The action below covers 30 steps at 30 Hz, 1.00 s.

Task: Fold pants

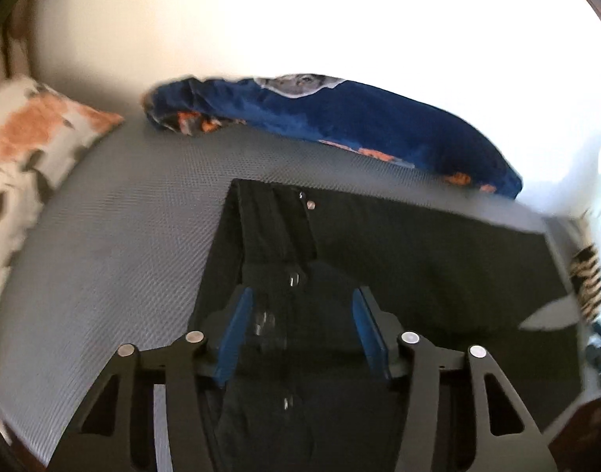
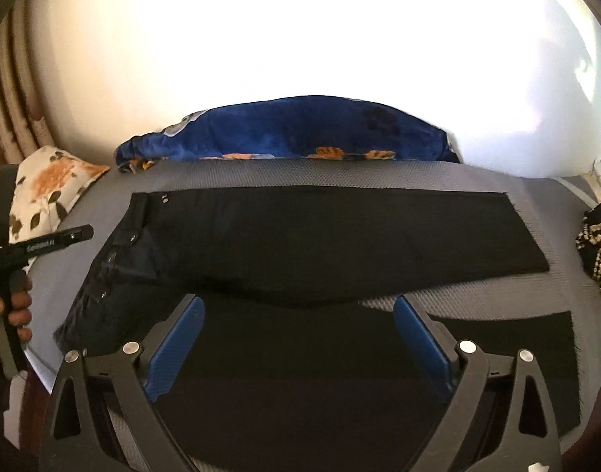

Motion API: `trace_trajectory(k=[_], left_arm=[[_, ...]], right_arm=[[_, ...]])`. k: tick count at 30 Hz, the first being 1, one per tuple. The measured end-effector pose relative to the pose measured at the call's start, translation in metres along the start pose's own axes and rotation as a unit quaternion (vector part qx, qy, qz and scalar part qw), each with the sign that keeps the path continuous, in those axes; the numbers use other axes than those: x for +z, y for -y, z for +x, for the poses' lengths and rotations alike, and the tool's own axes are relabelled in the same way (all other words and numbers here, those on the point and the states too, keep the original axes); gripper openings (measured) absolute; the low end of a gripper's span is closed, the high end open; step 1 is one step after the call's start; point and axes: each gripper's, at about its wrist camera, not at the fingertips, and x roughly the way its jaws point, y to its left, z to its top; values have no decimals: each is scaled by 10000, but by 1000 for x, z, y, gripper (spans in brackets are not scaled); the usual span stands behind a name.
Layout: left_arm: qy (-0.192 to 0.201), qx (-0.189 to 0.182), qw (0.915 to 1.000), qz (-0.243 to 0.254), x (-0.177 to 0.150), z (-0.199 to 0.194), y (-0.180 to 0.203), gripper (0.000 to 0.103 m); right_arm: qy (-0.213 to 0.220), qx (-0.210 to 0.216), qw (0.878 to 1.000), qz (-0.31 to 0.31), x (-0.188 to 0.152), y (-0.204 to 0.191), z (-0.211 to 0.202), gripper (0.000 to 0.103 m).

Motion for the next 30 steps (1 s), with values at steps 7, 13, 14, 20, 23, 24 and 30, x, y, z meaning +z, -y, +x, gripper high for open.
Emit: trace_trajectory(k=[7, 13, 14, 20, 23, 24, 30], left_arm=[[-614, -936, 9905, -804, 55, 66, -66, 39], [-1061, -1531, 9714, -1473, 76, 119, -107, 33], [-1101, -1605, 9689, -1530, 79, 126, -112, 33], [-1201, -2096, 9629, -1201, 87, 147, -124, 32], [-1232, -2161, 9612, -1196, 89, 151, -126, 30], [-1229, -2195, 9605, -1189, 89, 150, -127, 30], [-1302, -2460, 9555, -982, 90, 153, -121, 30]], right_arm=[[-392, 223, 9989, 126, 21, 0, 53, 96], [-754, 216, 9965, 288, 31, -3, 99, 96], [-784, 205, 9964, 246, 33, -5, 105, 96], [-953, 267, 9951, 26, 41, -18, 137, 96], [-985, 350, 9945, 17, 48, -22, 149, 96], [-990, 359, 9944, 21, 50, -23, 151, 96], [-993, 459, 9939, -110, 58, -30, 166, 96]])
